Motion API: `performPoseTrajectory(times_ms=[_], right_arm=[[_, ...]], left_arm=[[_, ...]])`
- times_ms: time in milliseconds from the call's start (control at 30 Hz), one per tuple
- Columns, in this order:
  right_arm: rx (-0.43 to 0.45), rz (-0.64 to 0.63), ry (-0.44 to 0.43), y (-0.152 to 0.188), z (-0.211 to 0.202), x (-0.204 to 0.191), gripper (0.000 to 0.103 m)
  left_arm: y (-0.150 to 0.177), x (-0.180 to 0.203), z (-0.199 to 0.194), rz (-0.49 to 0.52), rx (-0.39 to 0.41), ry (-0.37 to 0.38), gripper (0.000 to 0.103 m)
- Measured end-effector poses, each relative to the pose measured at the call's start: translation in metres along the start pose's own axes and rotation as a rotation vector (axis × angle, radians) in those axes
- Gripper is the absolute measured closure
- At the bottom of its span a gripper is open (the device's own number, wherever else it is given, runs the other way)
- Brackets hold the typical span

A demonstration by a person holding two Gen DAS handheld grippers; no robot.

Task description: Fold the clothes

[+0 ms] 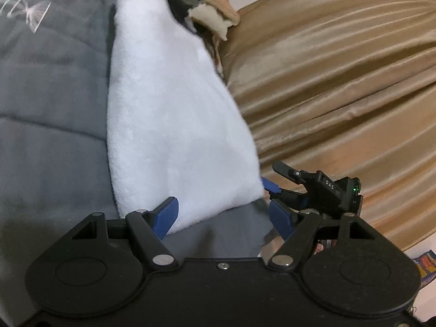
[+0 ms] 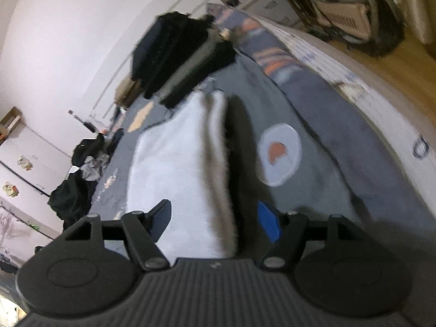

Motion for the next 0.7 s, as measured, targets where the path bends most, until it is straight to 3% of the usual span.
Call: performPoseTrajectory(times_ms=[200,333,467,700], right_arm=[[0.015,-0.061,-0.074,0.0,0.018,-0.037,0.033],[-0.012,-0.059,-0.092,0.007,0.044,-0.047,0.033],[-0.04,-0.088,-0.063,0.011,0.06,-0.048,0.033],[0.007,-0.119,0.002,0.013,0.061,-0.054,0.033]], left_arm=[[-0.063,0.005,-0.002,0.017,0.093,-0.009,0.027],[-0.094,-0.001,0.02,0.026,0.086,-0.046,0.027],[-0.102,-0.017,0.022,0.025,0.063,-0.062,0.027],[-0.118,-0.043,0.026,0.009,0.056,-0.058,0.027]])
Point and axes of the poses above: each gripper's, at about its wrist camera, not at the fingertips, and z roughly the way its jaws point, x to its right, y to its underside, the point moved 6 cm from there along z, roughly the way its jaws point, and after that the axes turned 1 degree about -z, right-handed, at the moved point
